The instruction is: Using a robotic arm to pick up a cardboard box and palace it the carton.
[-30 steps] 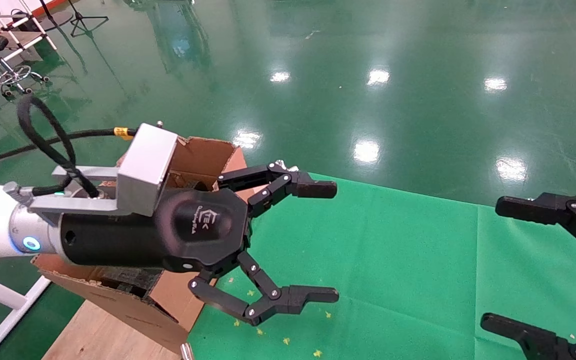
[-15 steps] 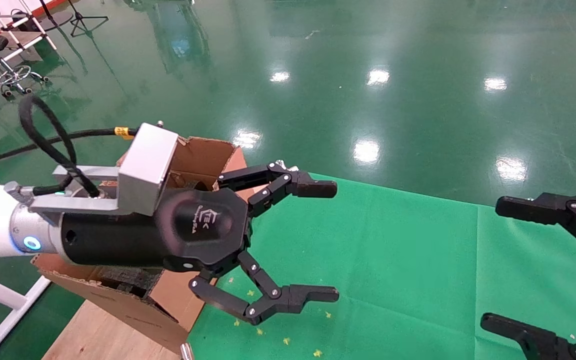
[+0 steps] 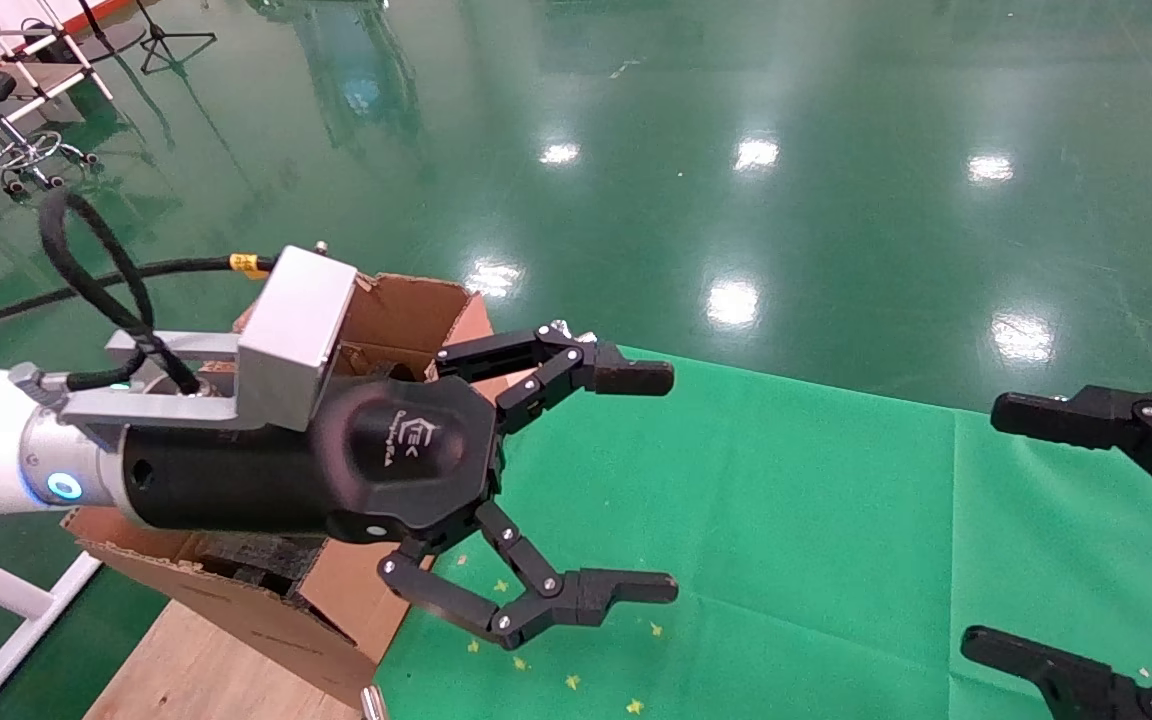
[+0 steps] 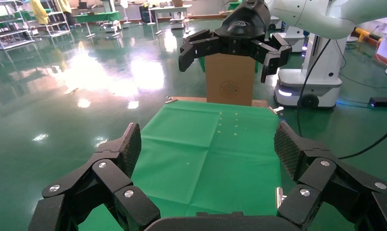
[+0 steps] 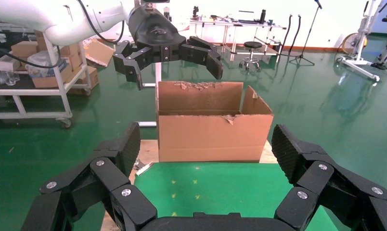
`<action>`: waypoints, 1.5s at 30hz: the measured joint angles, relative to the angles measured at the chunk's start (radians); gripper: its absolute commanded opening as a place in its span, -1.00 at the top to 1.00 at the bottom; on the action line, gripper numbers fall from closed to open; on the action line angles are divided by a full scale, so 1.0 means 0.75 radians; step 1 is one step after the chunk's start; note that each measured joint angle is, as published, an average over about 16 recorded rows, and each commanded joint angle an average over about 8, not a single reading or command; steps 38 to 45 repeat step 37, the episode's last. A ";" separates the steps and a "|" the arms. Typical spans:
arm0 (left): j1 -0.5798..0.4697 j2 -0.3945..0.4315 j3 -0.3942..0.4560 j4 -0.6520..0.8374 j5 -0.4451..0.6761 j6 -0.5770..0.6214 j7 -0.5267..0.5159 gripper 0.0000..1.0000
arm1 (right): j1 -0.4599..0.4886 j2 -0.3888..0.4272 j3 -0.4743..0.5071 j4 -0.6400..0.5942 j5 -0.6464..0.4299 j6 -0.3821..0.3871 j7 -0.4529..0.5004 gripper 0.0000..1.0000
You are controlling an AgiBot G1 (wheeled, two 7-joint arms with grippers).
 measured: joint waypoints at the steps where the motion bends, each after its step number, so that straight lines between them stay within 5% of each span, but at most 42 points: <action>1: 0.000 0.000 0.000 0.000 0.000 0.000 0.000 -1.00 | 0.000 0.000 0.000 0.000 0.000 0.000 0.000 -1.00; 45: 0.000 0.000 0.000 0.000 0.000 0.000 0.000 -1.00 | 0.000 0.000 0.000 0.000 0.000 0.000 0.000 -1.00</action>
